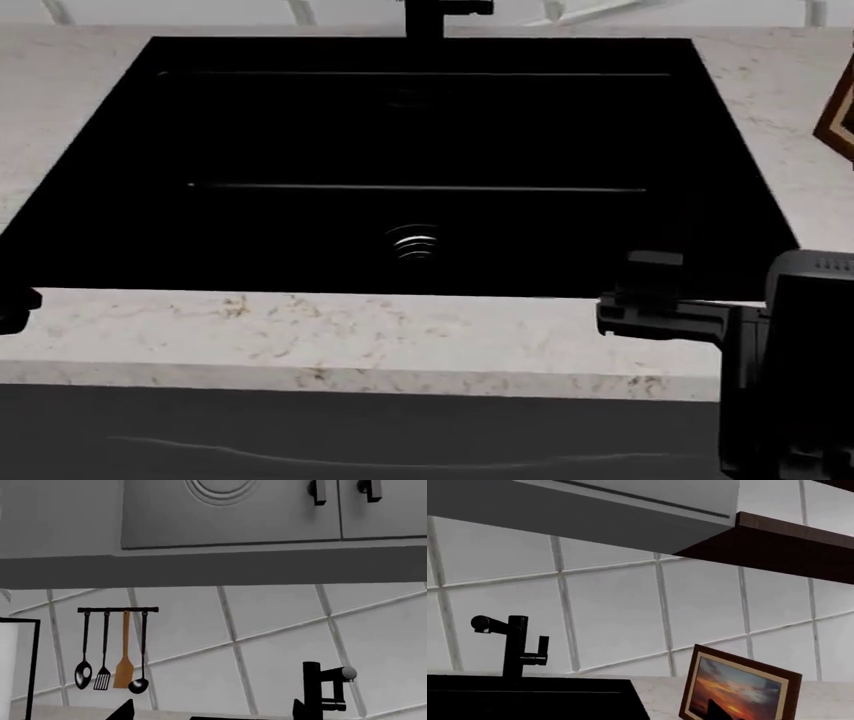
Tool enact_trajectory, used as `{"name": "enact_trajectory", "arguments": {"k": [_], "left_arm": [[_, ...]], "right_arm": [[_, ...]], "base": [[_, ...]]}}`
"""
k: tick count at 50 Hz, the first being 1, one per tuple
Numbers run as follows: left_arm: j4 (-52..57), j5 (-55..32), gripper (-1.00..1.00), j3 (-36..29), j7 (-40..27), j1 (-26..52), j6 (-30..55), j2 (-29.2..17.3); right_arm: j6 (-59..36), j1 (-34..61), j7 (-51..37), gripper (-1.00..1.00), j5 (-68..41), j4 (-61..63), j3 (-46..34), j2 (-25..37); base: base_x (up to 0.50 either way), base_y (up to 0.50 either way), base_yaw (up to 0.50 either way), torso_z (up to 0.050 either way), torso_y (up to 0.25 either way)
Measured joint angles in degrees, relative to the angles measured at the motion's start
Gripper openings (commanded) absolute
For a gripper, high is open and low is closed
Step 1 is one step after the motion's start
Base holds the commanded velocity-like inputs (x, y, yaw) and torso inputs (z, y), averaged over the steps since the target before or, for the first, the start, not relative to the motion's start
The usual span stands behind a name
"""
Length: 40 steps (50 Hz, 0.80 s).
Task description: Turn the sink spout to the right.
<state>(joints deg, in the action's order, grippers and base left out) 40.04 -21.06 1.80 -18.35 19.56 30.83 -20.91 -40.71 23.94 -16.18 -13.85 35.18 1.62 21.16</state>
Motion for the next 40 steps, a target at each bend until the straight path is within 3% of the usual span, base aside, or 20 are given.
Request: {"name": "enact_trajectory", "arguments": {"k": [13, 40], "left_arm": [[0.1, 0.0, 1.0, -0.3, -0.3, 0.0, 0.0, -0.3], [-0.7, -1.0, 1.0, -1.3, -0.2, 1.0, -0.2, -0.2]], "right_arm": [[0.1, -0.4, -0.2, 1.0, -0.3, 0.1, 0.2, 0.1], [0.3, -1.8, -0.8, 1.0, -0.8, 0.2, 1.2, 0.5]], "base": [[0.14, 0.3, 0.0, 0.0, 0.0], [0.23, 0.0, 0.0, 0.0, 0.0]]}}
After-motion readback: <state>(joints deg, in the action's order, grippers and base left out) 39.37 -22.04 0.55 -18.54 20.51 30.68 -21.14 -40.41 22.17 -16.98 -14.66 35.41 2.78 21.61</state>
